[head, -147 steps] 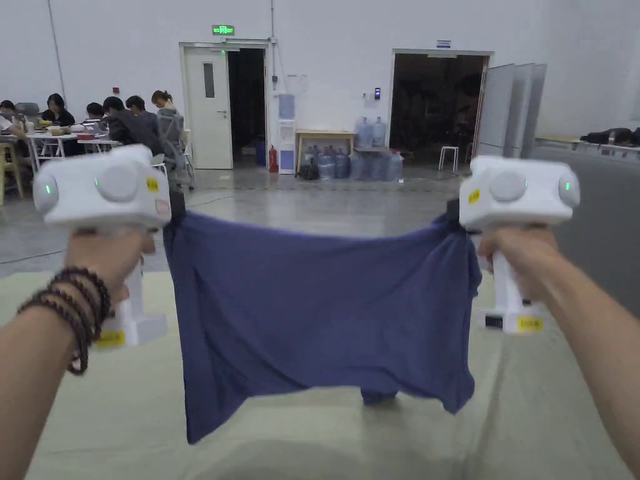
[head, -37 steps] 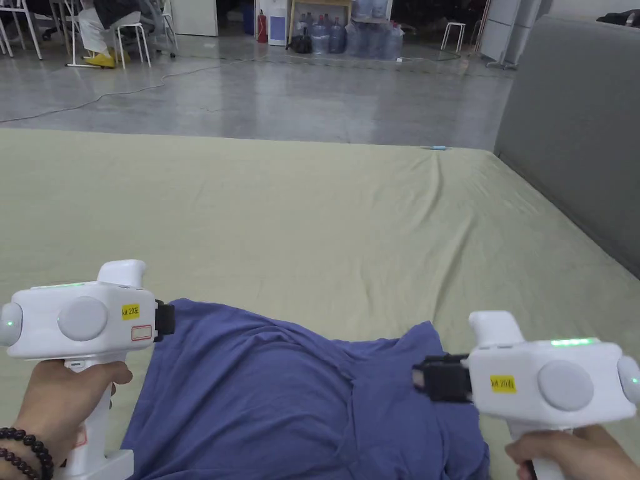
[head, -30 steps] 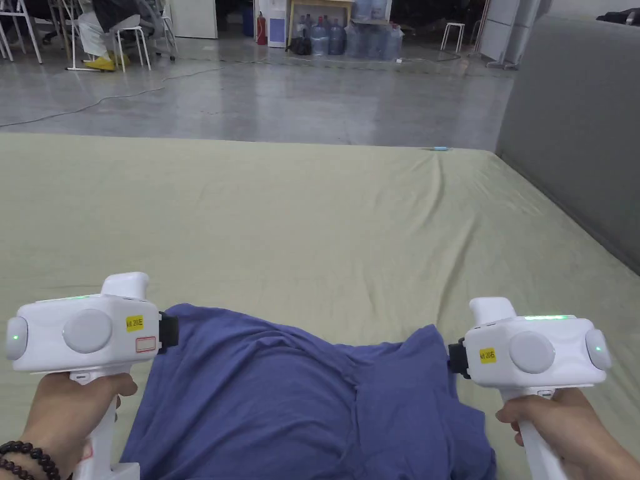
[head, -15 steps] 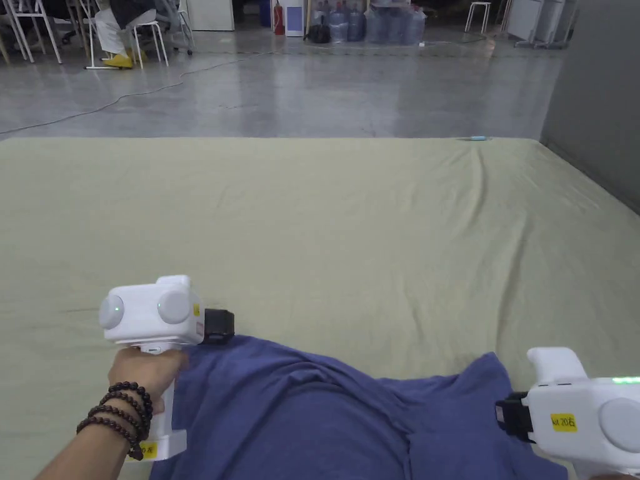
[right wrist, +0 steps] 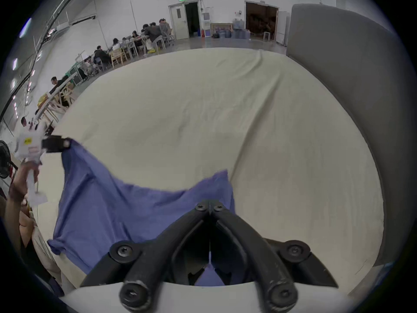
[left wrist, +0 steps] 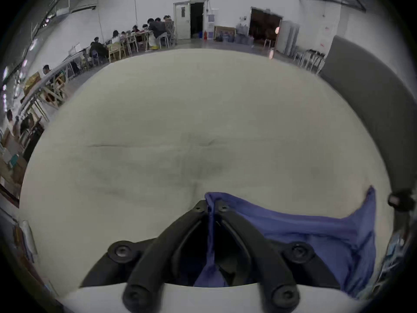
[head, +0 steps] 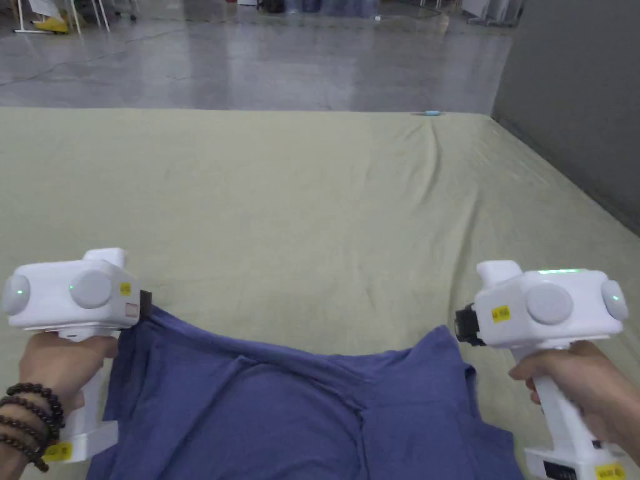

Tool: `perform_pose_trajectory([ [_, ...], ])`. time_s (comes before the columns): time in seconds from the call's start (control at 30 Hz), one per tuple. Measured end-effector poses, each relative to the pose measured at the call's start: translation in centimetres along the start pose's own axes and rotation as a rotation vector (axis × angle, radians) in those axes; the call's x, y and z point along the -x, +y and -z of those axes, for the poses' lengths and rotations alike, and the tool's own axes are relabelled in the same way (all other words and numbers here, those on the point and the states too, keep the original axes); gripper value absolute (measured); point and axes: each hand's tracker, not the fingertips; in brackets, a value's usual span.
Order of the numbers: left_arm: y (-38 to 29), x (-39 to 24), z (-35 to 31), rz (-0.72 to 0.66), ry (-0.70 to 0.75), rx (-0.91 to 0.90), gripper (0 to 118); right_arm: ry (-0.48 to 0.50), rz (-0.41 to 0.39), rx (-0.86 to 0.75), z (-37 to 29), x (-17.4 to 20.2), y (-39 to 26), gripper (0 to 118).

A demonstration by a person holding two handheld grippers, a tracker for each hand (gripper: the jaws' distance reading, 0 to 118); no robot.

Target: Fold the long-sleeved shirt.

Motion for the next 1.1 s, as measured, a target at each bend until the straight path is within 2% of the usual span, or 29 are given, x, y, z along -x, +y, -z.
perform_pose_trajectory([
  [0.07, 0.1, -0.1, -1.5, 0.006, -0.007, -0.017, 0, -0.010, -0.023, 0.045, 1.2, -0.3, 2.1, 1],
  [0.13, 0.2, 0.0, -2.5, 0.002, -0.011, -0.025, 0, -0.012, -0.007, 0.078, 2.8, -0.6, 3.6, 57],
  [0.17, 0.2, 0.1, -2.8, 0.001, -0.014, -0.028, 0, 0.013, 0.002, 0.128, 3.9, -0.8, 4.1, 75],
  [0.27, 0.3, 0.1, -3.1, -0.012, -0.022, -0.027, 0, 0.010, 0.001, 0.261, 6.8, -0.8, 4.4, 73],
  [0.33, 0.2, -0.1, -3.2, -0.016, -0.024, -0.027, 0, -0.014, -0.003, 0.270, 8.3, -0.7, 4.0, 69],
  [0.37, 0.2, -0.1, -3.2, -0.014, -0.024, -0.027, 0, -0.017, -0.006, 0.272, 8.8, -0.7, 3.8, 61],
  [0.4, 0.1, -0.1, -3.3, -0.011, -0.023, -0.028, 0, -0.026, -0.009, 0.274, 9.0, -0.5, 3.5, 43],
  [0.43, 0.0, -0.1, -3.2, -0.007, -0.020, -0.028, 0, -0.029, -0.002, 0.271, 9.1, -0.5, 3.3, 38],
  [0.5, -0.1, -0.3, -3.3, -0.003, -0.018, -0.020, 0, -0.004, 0.035, 0.282, 9.4, -0.7, 3.0, 37],
  [0.6, -0.4, -0.3, -3.2, -0.004, -0.016, -0.014, 0, -0.004, 0.033, 0.286, 9.5, -0.5, 2.6, 34],
  [0.63, -0.4, -0.3, -3.2, -0.001, -0.015, -0.013, 0, 0.001, 0.033, 0.297, 9.6, -0.6, 2.5, 27],
  [0.7, -0.6, -0.3, -3.3, 0.003, -0.009, -0.012, 0, 0.010, 0.040, 0.295, 9.1, -0.2, 2.2, 4],
  [0.73, -0.6, -0.1, -3.5, 0.001, -0.011, -0.012, 0, -0.007, 0.017, 0.267, 8.6, 0.0, 2.2, 4],
  [0.8, -0.6, 0.1, -4.5, -0.012, -0.024, -0.031, 0, -0.010, 0.020, 0.228, 6.9, 0.3, 2.2, 3],
  [0.87, -0.2, 0.5, -6.3, -0.027, -0.040, -0.061, 0, 0.011, 0.006, 0.169, 4.3, 0.2, 2.9, 3],
  [0.93, 0.7, 1.0, -9.0, -0.050, -0.071, -0.120, 0, 0.079, 0.006, 0.115, 0.8, 0.1, 4.0, 3],
  [1.1, 3.6, 1.7, -15.8, -0.096, -0.108, -0.257, 0, 0.094, -0.056, -0.058, -7.9, 1.4, 7.6, 3],
])
